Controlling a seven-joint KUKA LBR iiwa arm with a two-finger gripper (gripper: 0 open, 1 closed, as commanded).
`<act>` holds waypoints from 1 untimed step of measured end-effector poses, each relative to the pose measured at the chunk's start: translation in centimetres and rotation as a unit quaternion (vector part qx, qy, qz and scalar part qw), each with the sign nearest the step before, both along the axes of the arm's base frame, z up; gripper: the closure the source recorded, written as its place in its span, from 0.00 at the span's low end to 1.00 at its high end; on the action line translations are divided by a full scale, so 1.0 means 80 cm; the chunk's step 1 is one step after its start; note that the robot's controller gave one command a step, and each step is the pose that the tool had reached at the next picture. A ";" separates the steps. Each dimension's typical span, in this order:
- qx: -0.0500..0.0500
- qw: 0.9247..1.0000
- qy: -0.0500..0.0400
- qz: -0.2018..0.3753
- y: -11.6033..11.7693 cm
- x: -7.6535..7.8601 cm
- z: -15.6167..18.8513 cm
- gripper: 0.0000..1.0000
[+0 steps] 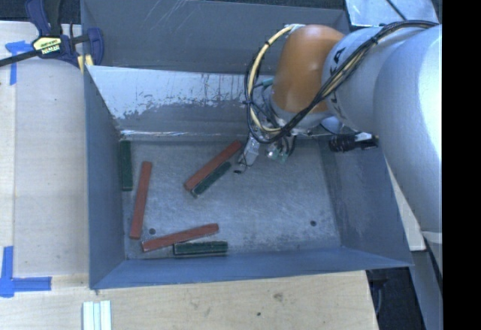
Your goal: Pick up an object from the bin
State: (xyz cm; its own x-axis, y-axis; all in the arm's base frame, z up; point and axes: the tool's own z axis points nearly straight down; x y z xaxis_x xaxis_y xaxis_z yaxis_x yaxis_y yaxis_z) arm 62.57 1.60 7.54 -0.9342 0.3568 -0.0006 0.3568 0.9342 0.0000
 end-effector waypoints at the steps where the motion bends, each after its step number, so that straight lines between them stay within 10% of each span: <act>1: 0.000 1.000 0.003 0.001 0.001 -0.002 -0.001 0.00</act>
Offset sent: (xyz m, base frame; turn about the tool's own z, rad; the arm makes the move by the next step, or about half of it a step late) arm 0.0000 0.0000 0.0000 0.0000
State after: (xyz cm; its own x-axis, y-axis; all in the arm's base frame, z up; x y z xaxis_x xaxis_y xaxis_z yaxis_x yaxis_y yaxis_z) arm 62.40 1.65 7.44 -0.9349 0.3548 0.0049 0.3548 0.9350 -0.0016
